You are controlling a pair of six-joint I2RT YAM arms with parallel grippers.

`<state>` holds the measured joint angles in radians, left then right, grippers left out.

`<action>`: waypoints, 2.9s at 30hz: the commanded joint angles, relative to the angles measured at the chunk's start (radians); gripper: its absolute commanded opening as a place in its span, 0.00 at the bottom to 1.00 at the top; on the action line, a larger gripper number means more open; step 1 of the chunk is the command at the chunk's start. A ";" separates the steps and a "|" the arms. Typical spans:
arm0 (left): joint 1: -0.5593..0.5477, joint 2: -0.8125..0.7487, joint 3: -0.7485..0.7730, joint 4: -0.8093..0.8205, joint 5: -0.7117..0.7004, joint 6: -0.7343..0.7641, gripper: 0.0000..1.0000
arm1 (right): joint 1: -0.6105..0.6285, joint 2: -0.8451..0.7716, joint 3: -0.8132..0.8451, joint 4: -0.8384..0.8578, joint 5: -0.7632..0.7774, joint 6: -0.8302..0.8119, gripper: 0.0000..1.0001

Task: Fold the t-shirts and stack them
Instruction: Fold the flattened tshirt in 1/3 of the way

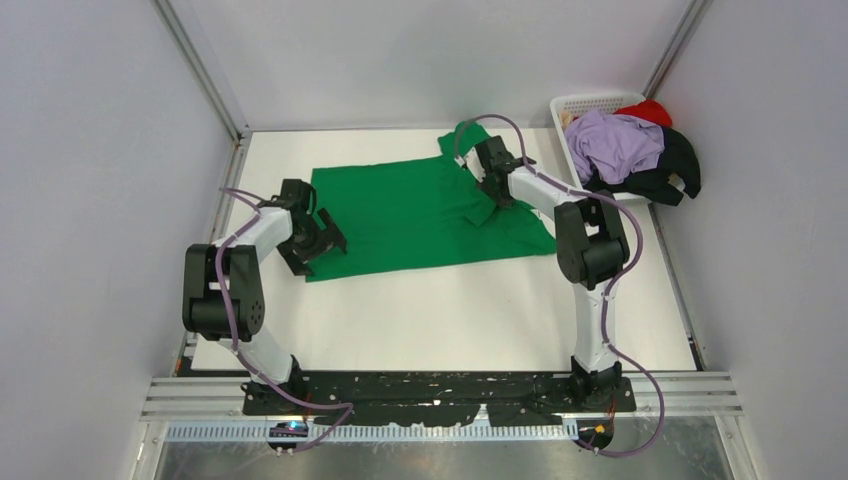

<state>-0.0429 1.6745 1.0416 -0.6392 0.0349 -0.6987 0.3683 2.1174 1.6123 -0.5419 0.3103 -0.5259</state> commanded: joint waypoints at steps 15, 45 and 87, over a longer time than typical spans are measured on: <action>0.000 -0.029 0.054 -0.047 -0.022 0.012 1.00 | -0.006 0.185 0.348 0.289 0.179 0.024 0.36; 0.000 -0.064 0.035 -0.002 0.076 0.023 1.00 | -0.024 -0.281 -0.474 0.653 -0.420 0.939 0.95; -0.002 -0.070 0.061 -0.035 0.093 0.042 1.00 | -0.026 -0.222 -0.435 0.647 -0.258 0.966 0.95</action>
<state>-0.0429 1.6039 1.0622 -0.6708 0.1101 -0.6712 0.3435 1.8660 1.1404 0.0978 0.0269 0.4194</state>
